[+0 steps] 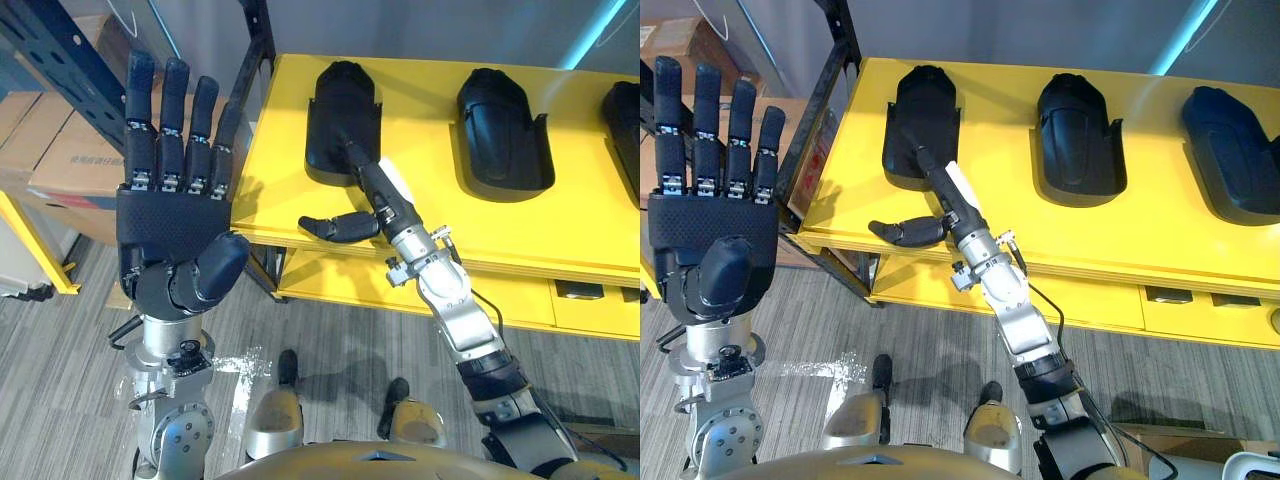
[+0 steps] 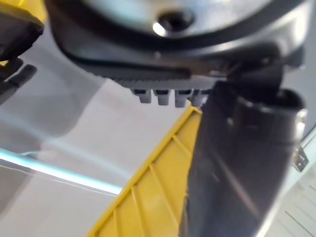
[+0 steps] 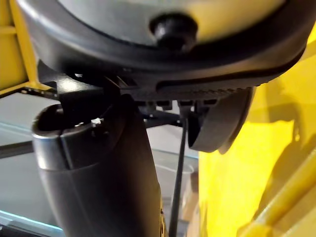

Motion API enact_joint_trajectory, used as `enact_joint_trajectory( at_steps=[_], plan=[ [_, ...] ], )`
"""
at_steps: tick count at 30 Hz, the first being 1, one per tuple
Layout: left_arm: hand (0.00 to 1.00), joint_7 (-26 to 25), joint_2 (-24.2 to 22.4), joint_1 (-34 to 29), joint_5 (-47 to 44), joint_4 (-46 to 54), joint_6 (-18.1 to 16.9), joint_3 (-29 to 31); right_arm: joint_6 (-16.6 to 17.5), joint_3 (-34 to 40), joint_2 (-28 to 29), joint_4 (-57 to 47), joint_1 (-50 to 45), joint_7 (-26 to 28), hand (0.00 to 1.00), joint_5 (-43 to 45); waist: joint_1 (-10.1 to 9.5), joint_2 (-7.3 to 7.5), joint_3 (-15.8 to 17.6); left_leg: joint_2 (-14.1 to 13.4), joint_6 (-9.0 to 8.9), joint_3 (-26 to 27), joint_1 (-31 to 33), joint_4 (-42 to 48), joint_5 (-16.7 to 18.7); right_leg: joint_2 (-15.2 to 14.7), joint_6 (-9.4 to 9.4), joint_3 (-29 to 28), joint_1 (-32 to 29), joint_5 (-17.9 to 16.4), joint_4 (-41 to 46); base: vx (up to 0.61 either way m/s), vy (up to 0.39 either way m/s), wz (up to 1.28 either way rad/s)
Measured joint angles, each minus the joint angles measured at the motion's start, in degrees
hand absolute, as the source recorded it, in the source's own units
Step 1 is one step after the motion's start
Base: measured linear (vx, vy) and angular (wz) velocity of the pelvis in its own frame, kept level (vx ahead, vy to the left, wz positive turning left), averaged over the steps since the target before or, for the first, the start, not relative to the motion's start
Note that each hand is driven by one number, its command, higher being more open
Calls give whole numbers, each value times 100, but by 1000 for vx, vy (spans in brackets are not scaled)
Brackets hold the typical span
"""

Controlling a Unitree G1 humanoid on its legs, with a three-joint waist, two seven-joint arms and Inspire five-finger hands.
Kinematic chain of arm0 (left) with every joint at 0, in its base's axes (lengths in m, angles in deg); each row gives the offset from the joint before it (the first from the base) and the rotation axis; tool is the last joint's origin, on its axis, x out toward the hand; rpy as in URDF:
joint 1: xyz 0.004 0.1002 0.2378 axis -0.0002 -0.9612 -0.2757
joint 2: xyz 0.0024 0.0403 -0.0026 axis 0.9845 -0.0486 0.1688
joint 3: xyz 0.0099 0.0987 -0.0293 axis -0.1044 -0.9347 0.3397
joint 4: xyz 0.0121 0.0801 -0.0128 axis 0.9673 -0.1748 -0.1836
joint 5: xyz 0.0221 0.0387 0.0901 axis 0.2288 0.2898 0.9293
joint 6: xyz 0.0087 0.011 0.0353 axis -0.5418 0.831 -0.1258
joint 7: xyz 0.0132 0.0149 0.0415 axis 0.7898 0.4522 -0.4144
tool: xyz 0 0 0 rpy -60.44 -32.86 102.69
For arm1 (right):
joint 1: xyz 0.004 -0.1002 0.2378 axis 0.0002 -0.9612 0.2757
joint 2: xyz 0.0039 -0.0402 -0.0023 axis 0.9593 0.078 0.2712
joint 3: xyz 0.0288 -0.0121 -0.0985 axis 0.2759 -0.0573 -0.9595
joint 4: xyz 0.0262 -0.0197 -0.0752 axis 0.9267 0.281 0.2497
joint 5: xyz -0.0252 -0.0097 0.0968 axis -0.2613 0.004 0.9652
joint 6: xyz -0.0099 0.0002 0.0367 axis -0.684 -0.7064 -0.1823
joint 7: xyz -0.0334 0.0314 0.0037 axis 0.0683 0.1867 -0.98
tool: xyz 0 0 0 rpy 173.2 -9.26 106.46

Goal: Walk over and take three plastic housings, then place them on the shelf

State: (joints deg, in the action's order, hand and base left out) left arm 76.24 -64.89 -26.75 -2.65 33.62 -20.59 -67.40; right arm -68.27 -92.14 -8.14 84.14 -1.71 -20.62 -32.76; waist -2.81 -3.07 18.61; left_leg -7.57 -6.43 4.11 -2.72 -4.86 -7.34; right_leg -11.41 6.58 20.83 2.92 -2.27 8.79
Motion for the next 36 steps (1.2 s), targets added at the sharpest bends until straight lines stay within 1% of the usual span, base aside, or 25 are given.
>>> enact_joint_trajectory(
  at_steps=[1, 2, 3, 6, 8, 10, 11, 14, 17, 21, 25, 28, 30, 31, 33, 36],
  plan=[
    [100, 23, 0, -25, 0, 1, 19, 3, -27, -15, -16, -65, -86, 95, 100, -1, -2, 27, -58, -2, -1, 33, -10, -1, 19, 13, 9, -22, 19, 22, -60, 16, -7, -17],
    [100, 97, 0, -98, 2, 1, 39, 2, -39, -26, -65, -112, -180, 237, 100, -2, 7, 88, -161, -12, -1, 81, -4, -1, 39, 42, 8, -60, 30, 80, -170, 19, -6, -15],
    [100, 115, 1, -124, 4, 1, 53, 0, -49, -24, -72, -144, -229, 268, 100, -3, 4, 115, -206, -15, -2, 95, 6, -1, 45, 53, 11, -69, 34, 109, -224, 34, -6, -11],
    [100, 139, 5, -150, 2, 1, 68, 17, -50, -14, -187, -252, -339, 273, 100, 1, 5, 235, -298, 2, 5, 115, -82, -2, 72, 60, 35, -70, 185, 174, -378, 20, -4, -2],
    [100, 140, 4, -151, 3, 1, 72, 45, -27, -9, -177, -253, -339, 234, 100, 28, 2, 260, -365, 3, 4, 130, -125, -3, 93, 64, 36, -76, 237, 184, -414, 4, -6, -5],
    [100, 140, 2, -151, 2, 1, 76, 102, 57, -9, -161, -260, -338, 194, 100, 120, -13, 263, -442, 2, -2, 150, -170, -6, 114, 67, 37, -87, 284, 184, -435, -12, -11, -4],
    [100, 140, 0, -150, 2, 1, 124, 141, 114, -14, -146, -266, -338, 174, 100, 121, -14, 259, -534, 1, -4, 154, -176, -18, 125, 81, 47, -85, 321, 210, -505, 0, 0, 0],
    [100, 143, -21, -151, 3, 1, 181, 181, 180, -7, -117, -292, -338, 148, 100, 125, -16, 253, -695, -5, -3, 176, -173, -20, 132, 104, 39, -94, 350, 267, -611, -2, -5, -2],
    [100, 143, -28, -151, 7, 0, 303, 179, 182, -7, -86, -300, -338, 101, 100, 119, -14, 233, -782, -6, -3, 180, -182, -21, 130, 105, 38, -99, 356, 274, -611, -1, -3, -1],
    [100, 143, -28, -151, 6, -1, 353, 189, 239, -5, -66, -299, -332, -5, 100, 7, -14, 218, -878, -7, -2, 180, -179, -23, 128, 107, 38, -98, 360, 284, -628, 0, 0, 0],
    [100, 143, -25, -151, 6, -2, 390, 209, 424, -2, -113, -323, -271, 258, 100, 10, -11, 222, -928, -14, -3, 180, -175, -25, 129, 139, 34, -86, 420, 334, -764, 0, 0, 0],
    [100, 142, -17, -150, 30, -2, 388, 208, 428, 17, -268, -684, -381, 459, 100, 87, -15, 232, -945, -16, -5, 196, -164, -25, 130, 149, 31, -94, 422, 366, -814, 0, 0, 0],
    [100, 142, 1, -151, 131, -2, 382, 207, 481, 180, -372, -1221, -794, 604, 100, 382, -12, 262, -985, -15, -12, 207, -160, -25, 141, 150, 33, -99, 422, 368, -836, 0, 0, 0],
    [100, 142, 13, -150, 132, -2, 382, 207, 511, 234, -387, -1329, -911, 623, 100, 479, -7, 267, -998, -15, -13, 217, -161, -25, 147, 150, 36, -106, 421, 370, -846, 15, -7, -5],
    [100, 147, 69, -150, 147, -1, 365, 213, 614, 499, -395, -1592, -1256, 690, 100, 696, 44, 279, -1072, -13, -15, 286, -167, -26, 168, 152, 42, -165, 415, 396, -895, 13, -4, -12],
    [100, 183, 98, -143, 323, 29, 360, 234, 652, 766, -388, -1620, -1389, 730, 100, 919, 148, 281, -1173, -11, -16, 355, -184, -26, 196, 151, 46, -228, 411, 409, -925, 6, -1, -12]
  ],
)
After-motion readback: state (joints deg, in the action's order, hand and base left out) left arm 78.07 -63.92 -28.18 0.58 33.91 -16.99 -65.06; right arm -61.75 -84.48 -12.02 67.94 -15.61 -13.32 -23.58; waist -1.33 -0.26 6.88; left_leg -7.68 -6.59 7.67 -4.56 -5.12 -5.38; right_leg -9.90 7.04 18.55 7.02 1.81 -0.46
